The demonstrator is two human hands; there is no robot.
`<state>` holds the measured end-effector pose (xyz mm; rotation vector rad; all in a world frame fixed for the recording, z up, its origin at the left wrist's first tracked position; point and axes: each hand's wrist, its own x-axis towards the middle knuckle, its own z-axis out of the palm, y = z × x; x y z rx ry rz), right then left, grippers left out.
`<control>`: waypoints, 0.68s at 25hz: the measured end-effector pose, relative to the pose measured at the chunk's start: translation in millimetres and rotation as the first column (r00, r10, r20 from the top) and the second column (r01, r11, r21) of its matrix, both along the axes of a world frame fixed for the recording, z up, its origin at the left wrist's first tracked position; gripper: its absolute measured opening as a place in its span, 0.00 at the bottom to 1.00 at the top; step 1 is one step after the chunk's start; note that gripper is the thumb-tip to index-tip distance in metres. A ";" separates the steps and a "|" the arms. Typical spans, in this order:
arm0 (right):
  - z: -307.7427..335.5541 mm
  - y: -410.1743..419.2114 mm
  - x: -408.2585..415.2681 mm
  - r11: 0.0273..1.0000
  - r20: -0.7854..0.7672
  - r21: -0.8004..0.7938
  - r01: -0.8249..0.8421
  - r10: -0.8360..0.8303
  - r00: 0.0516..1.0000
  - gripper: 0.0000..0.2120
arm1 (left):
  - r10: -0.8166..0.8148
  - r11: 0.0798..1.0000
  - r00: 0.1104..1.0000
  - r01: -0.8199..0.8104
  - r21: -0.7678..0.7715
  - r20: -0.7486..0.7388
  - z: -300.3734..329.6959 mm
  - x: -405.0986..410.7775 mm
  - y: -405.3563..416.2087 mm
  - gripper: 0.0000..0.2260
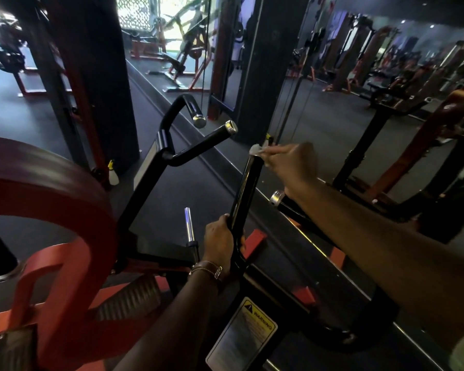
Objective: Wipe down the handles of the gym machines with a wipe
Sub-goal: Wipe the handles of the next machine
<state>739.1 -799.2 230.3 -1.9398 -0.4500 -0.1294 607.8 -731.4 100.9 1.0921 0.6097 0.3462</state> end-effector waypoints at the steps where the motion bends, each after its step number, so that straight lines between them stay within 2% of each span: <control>1: -2.9 0.2 -0.6 0.980 0.290 -0.197 -0.018 0.076 0.954 0.04 | 0.000 1.000 1.000 0.000 0.000 -0.002 -1.2 0.7 -0.1 0.17; 2: -3.8 2.0 2.2 0.933 0.478 -0.359 -0.027 0.208 0.853 0.05 | 0.002 1.000 1.000 -0.002 0.003 -0.007 -2.8 1.1 -0.2 0.17; 3: -3.8 4.9 9.1 0.872 0.545 -0.489 -0.032 0.333 0.770 0.05 | 0.005 1.000 1.000 -0.005 0.006 -0.010 -4.5 1.2 0.0 0.17; 5: 1.1 11.9 23.4 0.745 0.502 -0.665 -0.046 0.492 0.711 0.05 | 0.003 1.000 1.000 -0.003 0.004 -0.010 -5.4 1.4 0.5 0.17; 7: 14.2 20.8 30.6 0.669 0.401 -0.733 -0.122 0.570 0.717 0.04 | 0.002 1.000 1.000 -0.002 0.000 -0.015 -3.4 0.7 -0.4 0.18; 11: 37.2 35.4 43.9 0.594 0.132 -0.773 -0.224 0.495 0.859 0.06 | -0.042 0.999 0.999 0.042 0.019 -0.011 4.6 -5.0 -2.0 0.19; 12: 34.2 38.2 48.4 0.631 0.078 -0.736 -0.246 0.440 0.895 0.07 | -0.057 0.998 0.998 0.057 0.024 -0.006 6.4 -6.3 -1.9 0.20; 14: 23.6 40.7 52.4 0.833 -0.087 -0.485 -0.264 0.255 0.963 0.12 | -0.077 0.996 0.997 0.077 0.052 -0.004 5.5 -5.9 -0.7 0.21; 15: 20.3 39.5 51.1 0.906 -0.159 -0.361 -0.223 0.176 0.972 0.14 | -0.076 0.995 0.997 0.076 0.061 0.003 4.4 -5.1 -1.0 0.21; 17: 13.3 33.5 48.8 0.971 -0.309 -0.131 -0.200 0.151 0.939 0.12 | -0.065 0.997 0.998 0.064 0.051 0.018 3.1 -5.0 -1.5 0.20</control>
